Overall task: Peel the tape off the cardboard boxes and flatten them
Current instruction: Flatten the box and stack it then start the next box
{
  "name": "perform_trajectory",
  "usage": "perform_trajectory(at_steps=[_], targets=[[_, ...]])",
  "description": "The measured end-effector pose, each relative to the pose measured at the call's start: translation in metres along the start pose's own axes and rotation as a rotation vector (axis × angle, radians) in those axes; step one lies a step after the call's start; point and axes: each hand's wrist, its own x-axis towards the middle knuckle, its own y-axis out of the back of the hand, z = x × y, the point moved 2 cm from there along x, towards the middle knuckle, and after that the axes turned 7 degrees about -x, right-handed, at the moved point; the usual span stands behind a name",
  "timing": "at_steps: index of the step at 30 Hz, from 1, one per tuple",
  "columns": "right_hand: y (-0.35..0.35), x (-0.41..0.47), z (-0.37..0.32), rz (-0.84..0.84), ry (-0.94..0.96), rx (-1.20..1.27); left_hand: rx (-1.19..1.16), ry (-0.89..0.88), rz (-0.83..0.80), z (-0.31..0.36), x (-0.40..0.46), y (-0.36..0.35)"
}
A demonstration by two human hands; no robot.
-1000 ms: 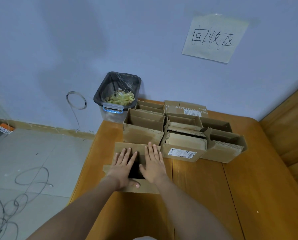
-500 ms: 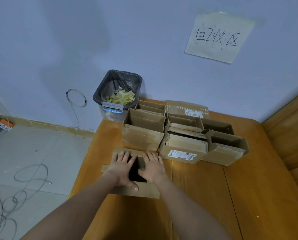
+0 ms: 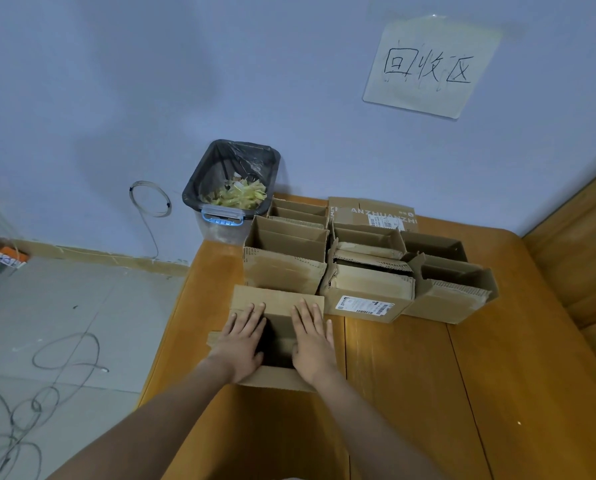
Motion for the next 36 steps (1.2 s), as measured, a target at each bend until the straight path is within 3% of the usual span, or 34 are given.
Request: perform_trajectory(at_steps=[6,10,16,23,26,33,36], targets=[[0.020,-0.007,0.026,0.073,-0.062,0.170,-0.093,-0.009,0.116,-0.012,-0.006,0.015],[0.034,-0.012,0.047,0.017,-0.097,0.260,-0.212,0.056,0.282,-0.019,-0.015,0.025],[0.030,-0.022,0.074,-0.041,-0.165,0.285,-0.317,0.134,0.336,-0.044,-0.035,0.021],[0.012,-0.032,0.074,-0.086,-0.227,0.346,-0.451,0.266,0.091,-0.074,-0.049,-0.013],[0.012,-0.031,0.072,-0.072,-0.256,0.376,-0.478,0.277,0.112,-0.071,-0.045,-0.011],[0.045,-0.019,0.063,0.146,-0.132,0.356,-0.389,0.166,0.435,-0.043,-0.036,0.034],[0.057,-0.019,0.049,0.148,-0.023,0.286,-0.402,0.040,0.432,-0.024,-0.027,0.056]])
